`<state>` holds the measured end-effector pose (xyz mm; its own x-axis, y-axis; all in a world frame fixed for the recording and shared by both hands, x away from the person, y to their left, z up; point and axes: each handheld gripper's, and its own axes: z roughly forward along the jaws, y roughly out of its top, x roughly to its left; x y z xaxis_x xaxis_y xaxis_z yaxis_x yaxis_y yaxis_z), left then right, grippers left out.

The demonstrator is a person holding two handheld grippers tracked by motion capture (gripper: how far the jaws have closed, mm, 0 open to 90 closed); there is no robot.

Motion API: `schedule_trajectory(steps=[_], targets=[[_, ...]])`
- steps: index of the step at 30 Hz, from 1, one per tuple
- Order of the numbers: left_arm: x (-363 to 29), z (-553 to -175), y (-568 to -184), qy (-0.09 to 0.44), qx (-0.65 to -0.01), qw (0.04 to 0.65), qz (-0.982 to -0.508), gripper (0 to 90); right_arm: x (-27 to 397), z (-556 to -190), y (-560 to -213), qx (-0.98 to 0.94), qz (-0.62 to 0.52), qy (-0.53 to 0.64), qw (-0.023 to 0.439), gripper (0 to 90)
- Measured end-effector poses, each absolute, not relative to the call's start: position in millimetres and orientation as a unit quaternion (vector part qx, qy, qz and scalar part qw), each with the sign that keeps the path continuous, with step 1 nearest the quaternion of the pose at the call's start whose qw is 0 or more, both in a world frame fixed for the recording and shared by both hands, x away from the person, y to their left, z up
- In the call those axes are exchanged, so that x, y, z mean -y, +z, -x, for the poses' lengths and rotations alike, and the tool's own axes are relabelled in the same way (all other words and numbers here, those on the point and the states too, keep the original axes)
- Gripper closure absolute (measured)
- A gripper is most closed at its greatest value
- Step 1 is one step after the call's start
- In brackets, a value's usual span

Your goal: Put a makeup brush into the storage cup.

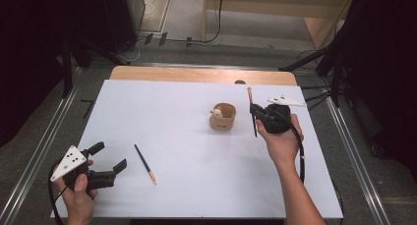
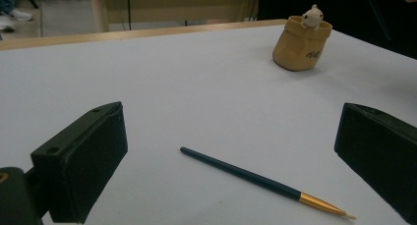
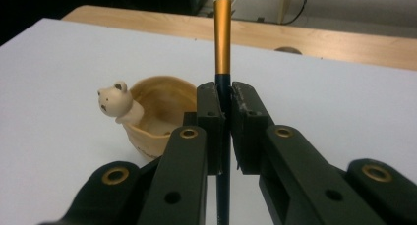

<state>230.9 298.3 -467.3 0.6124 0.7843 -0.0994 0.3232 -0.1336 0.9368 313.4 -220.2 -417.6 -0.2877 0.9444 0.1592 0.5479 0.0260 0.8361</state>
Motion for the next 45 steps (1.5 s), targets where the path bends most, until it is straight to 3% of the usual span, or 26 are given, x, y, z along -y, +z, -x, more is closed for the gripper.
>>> schedule_trajectory(steps=[21, 45], targets=[[-298.4, -231.3, -467.8, 0.215, -0.384, 0.535, -0.721, 0.3, 219.9, -302.2, -408.1, -0.624, -0.524, 0.500, 0.294, 84.8], [-295.7, -232.5, -470.8, 0.212, -0.384, 0.533, -0.724, 0.3, 215.6, -299.8, -400.8, -0.587, -0.482, 0.561, 0.330, 84.7]])
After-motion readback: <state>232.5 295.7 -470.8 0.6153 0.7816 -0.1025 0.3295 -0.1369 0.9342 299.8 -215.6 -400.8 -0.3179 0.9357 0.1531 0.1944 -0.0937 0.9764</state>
